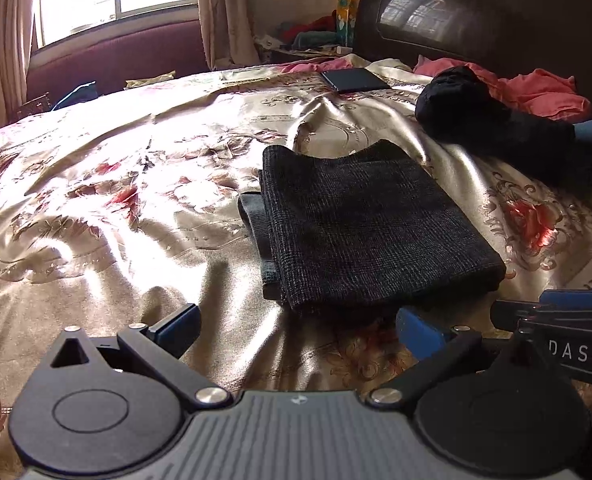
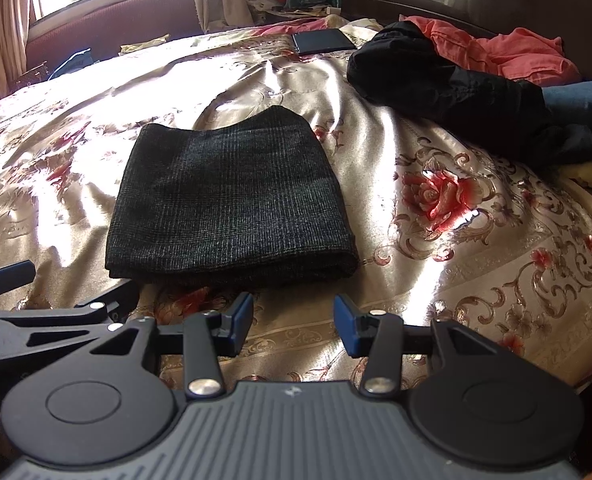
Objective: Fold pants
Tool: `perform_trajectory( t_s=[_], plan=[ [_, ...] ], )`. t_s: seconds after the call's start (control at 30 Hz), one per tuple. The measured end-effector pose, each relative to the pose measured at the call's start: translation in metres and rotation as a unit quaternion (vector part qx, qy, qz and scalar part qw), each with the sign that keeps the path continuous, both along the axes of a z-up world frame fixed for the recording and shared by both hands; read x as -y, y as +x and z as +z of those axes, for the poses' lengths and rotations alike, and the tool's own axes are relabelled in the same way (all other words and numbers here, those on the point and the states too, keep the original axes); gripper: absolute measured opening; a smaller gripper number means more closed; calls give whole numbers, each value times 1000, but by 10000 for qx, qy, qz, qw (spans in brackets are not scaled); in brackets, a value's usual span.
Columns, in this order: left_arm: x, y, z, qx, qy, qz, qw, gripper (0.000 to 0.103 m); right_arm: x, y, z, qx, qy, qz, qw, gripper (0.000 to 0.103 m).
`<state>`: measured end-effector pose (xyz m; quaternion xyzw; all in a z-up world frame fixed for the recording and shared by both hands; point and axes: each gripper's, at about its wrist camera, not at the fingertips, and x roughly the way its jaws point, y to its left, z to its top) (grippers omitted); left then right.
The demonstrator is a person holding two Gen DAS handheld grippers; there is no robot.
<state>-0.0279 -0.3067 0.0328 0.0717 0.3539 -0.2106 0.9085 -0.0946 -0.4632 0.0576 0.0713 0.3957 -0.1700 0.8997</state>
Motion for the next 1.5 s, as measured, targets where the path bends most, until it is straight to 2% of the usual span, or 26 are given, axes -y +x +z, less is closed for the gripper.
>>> perform_trajectory(
  t_s=[0.2, 0.5, 0.87, 1.23, 1.5],
  plan=[
    [1, 8, -6, -378, 33, -111, 9992, 103, 2, -1, -4, -5, 68, -15, 10000, 46],
    [4, 10, -10, -592, 106, -287, 9978, 103, 7, -4, -7, 30, 197, -76, 9998, 46],
    [9, 9, -10, -452, 313, -256, 9982, 103, 8, -9, -11, 3, 254, -95, 9996, 46],
    [19, 4, -13, -289, 694, -296, 9967, 103, 10, -11, -14, -13, 297, -86, 9995, 46],
    [21, 8, -12, -429, 572, -108, 9974, 103, 13, -8, -11, -6, 261, -84, 9996, 46]
  ],
)
